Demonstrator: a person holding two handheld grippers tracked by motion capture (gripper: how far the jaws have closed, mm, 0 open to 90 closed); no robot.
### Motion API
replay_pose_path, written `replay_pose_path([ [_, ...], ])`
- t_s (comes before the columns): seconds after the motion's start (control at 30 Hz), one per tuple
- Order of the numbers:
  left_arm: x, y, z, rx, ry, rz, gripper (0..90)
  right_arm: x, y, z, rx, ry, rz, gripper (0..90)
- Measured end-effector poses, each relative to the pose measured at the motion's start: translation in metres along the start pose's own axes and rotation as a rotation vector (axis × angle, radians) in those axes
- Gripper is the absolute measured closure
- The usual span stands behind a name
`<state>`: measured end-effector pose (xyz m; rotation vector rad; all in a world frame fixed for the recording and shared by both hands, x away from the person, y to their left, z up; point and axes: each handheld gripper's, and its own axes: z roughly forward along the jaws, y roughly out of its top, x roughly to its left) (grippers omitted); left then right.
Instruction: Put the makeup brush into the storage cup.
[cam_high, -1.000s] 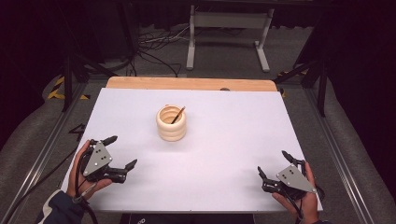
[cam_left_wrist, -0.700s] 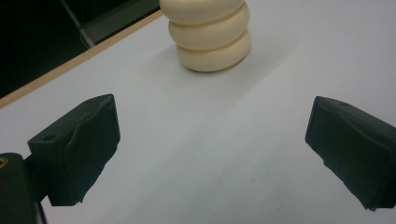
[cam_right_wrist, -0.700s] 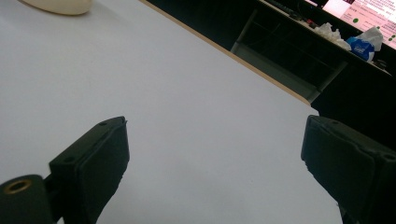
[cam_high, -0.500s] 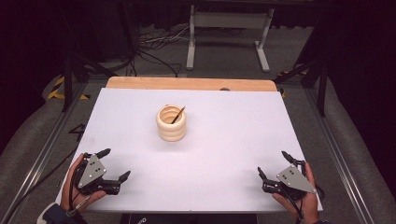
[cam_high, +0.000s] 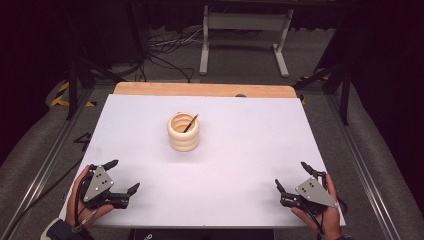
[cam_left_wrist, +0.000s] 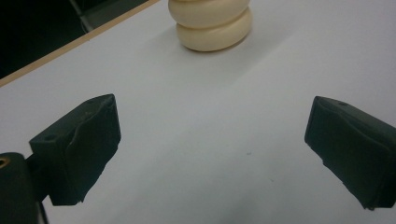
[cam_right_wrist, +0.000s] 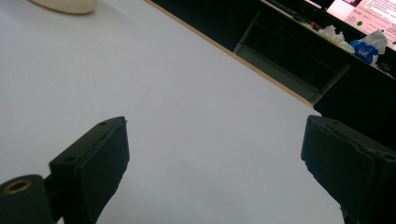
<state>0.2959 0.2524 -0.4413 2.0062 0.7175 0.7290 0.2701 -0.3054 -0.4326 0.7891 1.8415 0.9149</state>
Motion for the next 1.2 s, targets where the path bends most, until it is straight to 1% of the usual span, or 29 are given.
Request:
replay_pose_path([
  [0.07,0.0004,-0.0003,-0.0024,-0.006,0.004,-0.007,4.2,0.0008,0.0009,0.0008,-0.004,0.003,-0.001,8.3],
  [0.13,0.0006,-0.0002,-0.0046,-0.017,0.008,-0.013,4.2,0.0025,0.0009,0.0023,0.005,0.011,-0.011,8.2],
  [0.2,0.0011,0.0003,-0.005,-0.017,0.013,-0.01,4.2,0.0033,0.0015,0.0026,0.003,0.015,-0.015,8.3],
  [0.27,0.0014,0.0009,-0.0045,-0.021,0.011,-0.016,4.2,0.003,0.0015,0.0026,0.002,0.014,-0.013,8.2],
  [0.33,0.0015,0.0011,-0.0037,-0.017,0.012,-0.01,4.4,0.0018,0.0008,0.0024,0.001,0.013,-0.008,8.3],
  [0.47,0.0008,0.0012,-0.0024,-0.013,0.009,-0.016,4.4,0.0009,0.0003,0.0026,-0.001,0.014,-0.005,8.3],
  [0.53,0.001,0.0014,-0.0019,-0.011,0.008,-0.009,4.4,0.0013,0.0002,0.0028,0.0,0.015,-0.007,8.3],
  [0.63,0.001,0.0013,-0.0012,-0.007,0.009,-0.011,4.5,0.0013,0.0,0.003,0.001,0.015,-0.008,8.3],
  [0.8,0.0022,0.0015,0.0006,-0.002,0.005,-0.004,4.6,-0.0002,-0.0008,0.0028,0.002,0.014,-0.003,8.3],
  [1.0,0.0021,0.002,0.0009,-0.003,0.003,-0.019,4.8,0.0001,-0.001,0.0023,0.001,0.01,-0.004,8.5],
  [1.03,0.0024,0.0026,0.0005,-0.006,0.001,-0.015,4.9,-0.0001,-0.001,0.0021,-0.001,0.009,-0.003,8.5],
  [1.1,0.0022,0.0029,0.0009,-0.009,-0.001,-0.021,4.9,-0.0005,-0.0013,0.0017,-0.001,0.008,0.001,8.6],
  [1.2,0.0022,0.003,0.0024,0.0,0.0,-0.017,4.9,-0.0009,-0.0021,0.0015,0.004,0.006,0.005,8.5],
])
